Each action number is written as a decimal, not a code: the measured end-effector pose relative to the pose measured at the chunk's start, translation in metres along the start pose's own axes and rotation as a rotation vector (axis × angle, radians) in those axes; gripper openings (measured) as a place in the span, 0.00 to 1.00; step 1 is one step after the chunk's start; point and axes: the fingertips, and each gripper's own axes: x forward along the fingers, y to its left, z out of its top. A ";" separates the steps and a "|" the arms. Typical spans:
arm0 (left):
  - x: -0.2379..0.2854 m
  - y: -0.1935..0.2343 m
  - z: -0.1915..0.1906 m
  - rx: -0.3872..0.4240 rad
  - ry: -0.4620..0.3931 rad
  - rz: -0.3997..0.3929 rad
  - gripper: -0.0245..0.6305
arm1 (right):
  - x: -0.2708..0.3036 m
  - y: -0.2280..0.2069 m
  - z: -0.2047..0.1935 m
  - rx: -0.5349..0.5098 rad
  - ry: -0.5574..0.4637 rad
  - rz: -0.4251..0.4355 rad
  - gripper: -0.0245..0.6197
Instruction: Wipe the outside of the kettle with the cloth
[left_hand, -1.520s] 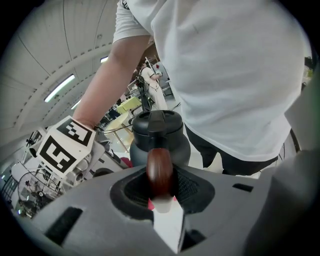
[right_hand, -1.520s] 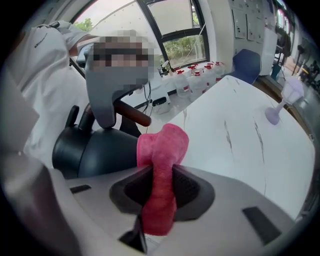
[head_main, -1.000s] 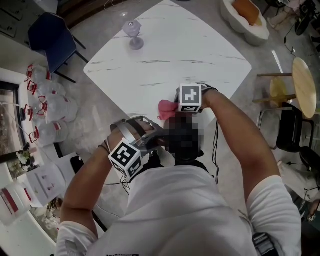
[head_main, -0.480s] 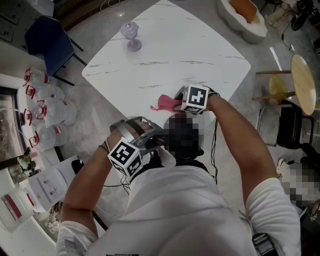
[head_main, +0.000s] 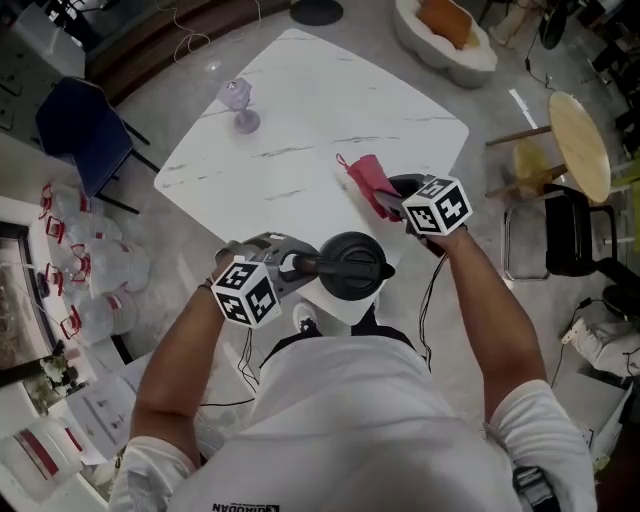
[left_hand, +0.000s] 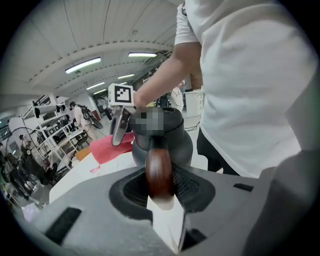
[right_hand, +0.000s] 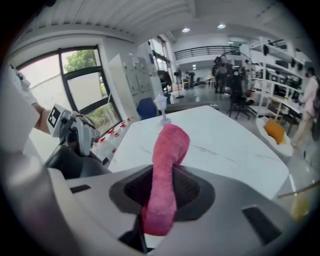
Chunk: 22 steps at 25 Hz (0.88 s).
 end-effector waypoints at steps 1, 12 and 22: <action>0.000 0.002 -0.002 -0.022 -0.007 -0.005 0.21 | -0.013 -0.004 -0.004 0.050 -0.034 -0.032 0.20; -0.001 0.006 -0.003 -0.136 -0.065 -0.088 0.20 | -0.098 0.033 -0.055 0.272 -0.210 -0.246 0.20; -0.021 0.025 -0.004 -0.266 -0.112 -0.038 0.43 | -0.129 0.076 -0.074 0.360 -0.351 -0.370 0.20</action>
